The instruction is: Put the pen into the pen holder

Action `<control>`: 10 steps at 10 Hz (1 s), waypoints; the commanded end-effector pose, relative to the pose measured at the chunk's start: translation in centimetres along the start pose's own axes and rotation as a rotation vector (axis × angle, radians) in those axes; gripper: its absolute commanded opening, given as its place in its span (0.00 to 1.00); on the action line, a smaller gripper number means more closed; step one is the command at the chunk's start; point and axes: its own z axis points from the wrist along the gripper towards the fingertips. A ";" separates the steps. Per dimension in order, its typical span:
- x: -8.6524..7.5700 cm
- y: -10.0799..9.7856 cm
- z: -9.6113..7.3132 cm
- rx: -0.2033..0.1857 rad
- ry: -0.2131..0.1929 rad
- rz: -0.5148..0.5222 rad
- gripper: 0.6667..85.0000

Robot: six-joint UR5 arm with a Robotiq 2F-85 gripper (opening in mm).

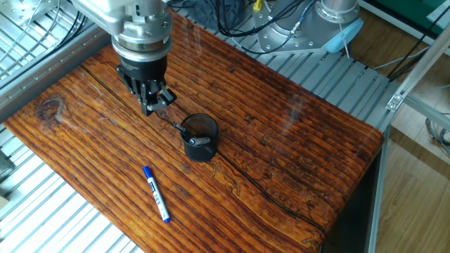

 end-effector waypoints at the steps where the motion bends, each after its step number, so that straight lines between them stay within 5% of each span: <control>1: -1.3 1.3 0.7 0.000 0.018 -0.119 0.01; 6: -4.4 2.4 0.6 -0.027 0.069 -0.325 0.01; 10: -6.0 4.6 1.6 -0.068 0.050 -0.488 0.01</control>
